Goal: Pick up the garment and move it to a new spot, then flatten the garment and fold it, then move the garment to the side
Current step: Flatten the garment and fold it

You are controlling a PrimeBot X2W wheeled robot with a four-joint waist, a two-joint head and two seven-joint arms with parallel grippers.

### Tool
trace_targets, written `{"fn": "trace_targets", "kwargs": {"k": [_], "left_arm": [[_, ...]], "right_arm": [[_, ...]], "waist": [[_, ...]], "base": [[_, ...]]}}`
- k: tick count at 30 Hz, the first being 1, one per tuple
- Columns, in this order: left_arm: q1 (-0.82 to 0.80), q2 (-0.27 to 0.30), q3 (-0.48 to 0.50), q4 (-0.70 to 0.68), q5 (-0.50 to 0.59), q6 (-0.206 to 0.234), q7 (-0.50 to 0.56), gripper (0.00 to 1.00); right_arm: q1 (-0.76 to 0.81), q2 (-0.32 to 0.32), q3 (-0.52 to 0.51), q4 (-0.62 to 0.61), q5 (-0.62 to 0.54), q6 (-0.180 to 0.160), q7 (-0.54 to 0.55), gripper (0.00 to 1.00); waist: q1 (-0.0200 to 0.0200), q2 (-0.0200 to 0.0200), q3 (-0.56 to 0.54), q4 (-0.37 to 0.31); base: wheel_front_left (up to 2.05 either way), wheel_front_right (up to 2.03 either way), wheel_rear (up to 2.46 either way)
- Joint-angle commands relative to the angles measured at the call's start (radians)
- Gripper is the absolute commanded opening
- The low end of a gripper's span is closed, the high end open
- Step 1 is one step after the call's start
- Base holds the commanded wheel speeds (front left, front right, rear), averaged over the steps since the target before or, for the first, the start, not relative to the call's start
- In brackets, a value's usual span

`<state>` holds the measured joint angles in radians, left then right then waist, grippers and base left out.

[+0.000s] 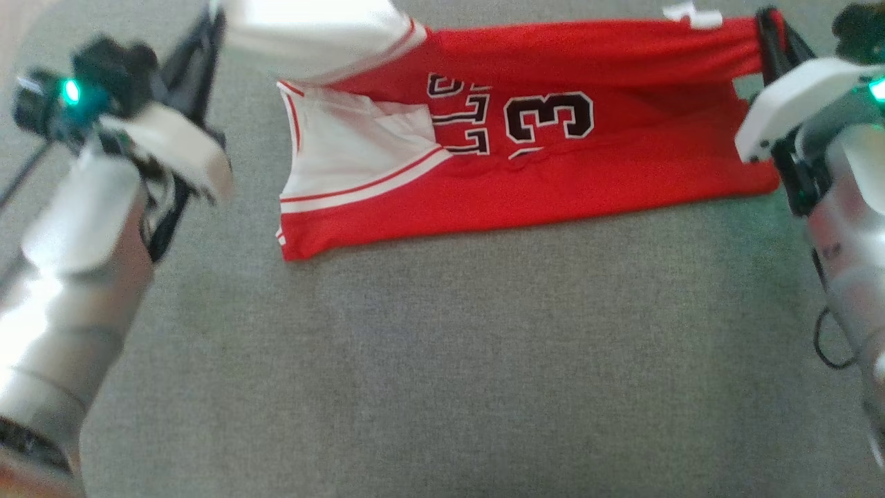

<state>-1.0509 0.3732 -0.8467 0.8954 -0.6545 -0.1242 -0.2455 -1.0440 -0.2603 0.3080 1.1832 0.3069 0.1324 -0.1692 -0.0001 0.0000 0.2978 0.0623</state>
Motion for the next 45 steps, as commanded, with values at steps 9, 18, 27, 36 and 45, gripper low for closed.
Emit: {"fn": "trace_targets", "kwargs": {"k": [9,18,27,36,45], "left_arm": [[0.15,0.13,-0.107,-0.222,-0.036,-0.006,0.115,0.0],[0.228,0.184,-0.171,-0.349,-0.032,0.014,0.207,0.0],[0.225,0.176,-0.198,-0.348,-0.014,0.036,0.244,0.0],[0.238,0.156,-0.174,-0.322,-0.046,0.081,0.229,1.0],[0.271,0.091,0.028,-0.346,-0.186,0.199,0.019,1.0]], "right_arm": [[0.136,-0.167,0.262,-0.159,0.153,-0.002,0.159,0.0],[0.183,-0.306,0.518,-0.265,0.247,-0.002,0.29,0.0],[0.169,-0.35,0.623,-0.304,0.339,-0.002,0.366,0.0],[0.142,-0.335,0.615,-0.304,0.452,-0.002,0.316,1.0],[0.137,-0.187,0.429,-0.27,0.551,-0.002,-0.024,1.0]], "waist": [[0.0001,0.0,-0.051,0.031],[0.0001,0.0,-0.053,0.037],[0.0001,0.0,-0.035,0.027],[0.0001,0.0,-0.078,0.011],[0.0001,0.0,-0.206,0.004]], "base": [[0.0,0.0,0.0],[0.0,0.0,0.0],[0.0,0.0,0.0],[0.0,0.0,0.0],[0.0,0.0,0.0]]}}
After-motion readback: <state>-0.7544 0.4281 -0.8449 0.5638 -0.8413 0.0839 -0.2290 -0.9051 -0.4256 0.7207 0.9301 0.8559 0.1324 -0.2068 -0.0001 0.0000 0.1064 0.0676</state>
